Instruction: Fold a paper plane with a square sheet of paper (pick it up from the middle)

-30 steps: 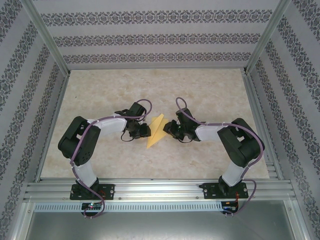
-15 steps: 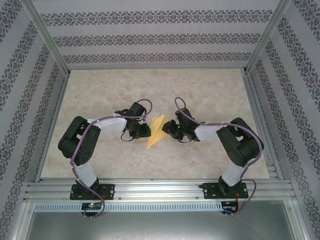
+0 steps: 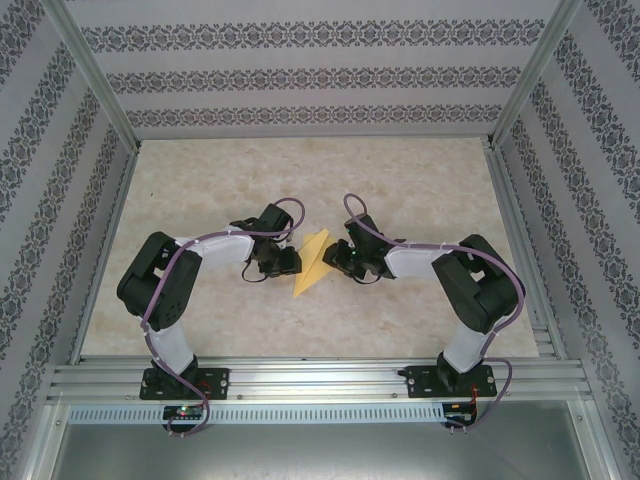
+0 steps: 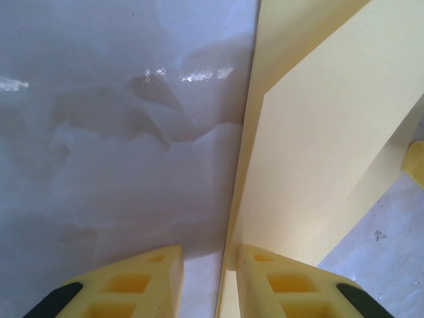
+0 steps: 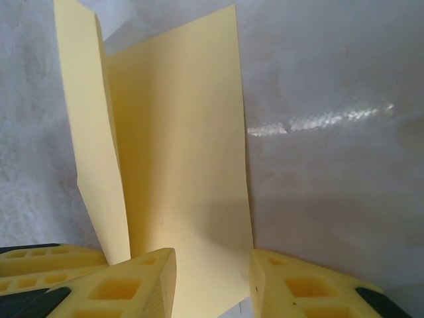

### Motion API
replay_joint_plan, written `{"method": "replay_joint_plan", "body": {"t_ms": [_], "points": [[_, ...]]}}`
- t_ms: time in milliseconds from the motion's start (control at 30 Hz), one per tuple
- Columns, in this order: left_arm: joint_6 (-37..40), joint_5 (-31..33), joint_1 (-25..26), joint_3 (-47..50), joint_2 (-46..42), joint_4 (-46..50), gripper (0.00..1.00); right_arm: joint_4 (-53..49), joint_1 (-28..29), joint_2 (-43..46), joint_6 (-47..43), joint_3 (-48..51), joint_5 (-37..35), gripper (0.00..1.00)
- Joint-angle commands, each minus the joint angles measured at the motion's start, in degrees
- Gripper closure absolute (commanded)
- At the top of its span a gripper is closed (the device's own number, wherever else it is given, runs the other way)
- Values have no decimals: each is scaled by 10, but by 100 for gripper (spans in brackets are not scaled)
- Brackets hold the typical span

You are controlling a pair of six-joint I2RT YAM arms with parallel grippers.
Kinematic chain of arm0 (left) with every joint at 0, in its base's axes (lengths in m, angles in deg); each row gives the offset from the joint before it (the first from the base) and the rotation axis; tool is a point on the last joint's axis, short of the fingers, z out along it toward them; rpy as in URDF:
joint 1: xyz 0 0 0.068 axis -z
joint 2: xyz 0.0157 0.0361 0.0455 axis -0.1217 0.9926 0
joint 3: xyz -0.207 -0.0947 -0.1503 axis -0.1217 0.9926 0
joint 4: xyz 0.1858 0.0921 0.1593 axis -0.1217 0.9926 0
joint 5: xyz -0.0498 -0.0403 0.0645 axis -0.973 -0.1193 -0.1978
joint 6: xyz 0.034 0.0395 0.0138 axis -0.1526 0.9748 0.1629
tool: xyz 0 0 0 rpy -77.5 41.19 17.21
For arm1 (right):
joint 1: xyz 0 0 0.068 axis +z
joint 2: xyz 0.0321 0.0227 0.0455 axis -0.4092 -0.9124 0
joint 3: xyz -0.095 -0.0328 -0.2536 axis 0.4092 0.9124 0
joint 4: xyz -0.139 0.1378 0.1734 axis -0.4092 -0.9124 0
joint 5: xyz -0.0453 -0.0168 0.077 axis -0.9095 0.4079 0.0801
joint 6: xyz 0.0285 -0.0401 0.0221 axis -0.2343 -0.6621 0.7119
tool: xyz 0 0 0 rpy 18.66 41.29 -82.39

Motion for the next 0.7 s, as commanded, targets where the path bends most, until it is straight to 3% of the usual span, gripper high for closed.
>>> {"method": "replay_joint_plan", "body": {"t_ms": [0, 667], "points": [[14, -22, 7, -5, 28, -16, 72, -2, 14, -21, -11, -16, -7, 65], [10, -15, 8, -3, 25, -13, 72, 114, 9, -12, 17, -13, 66, 57]]}}
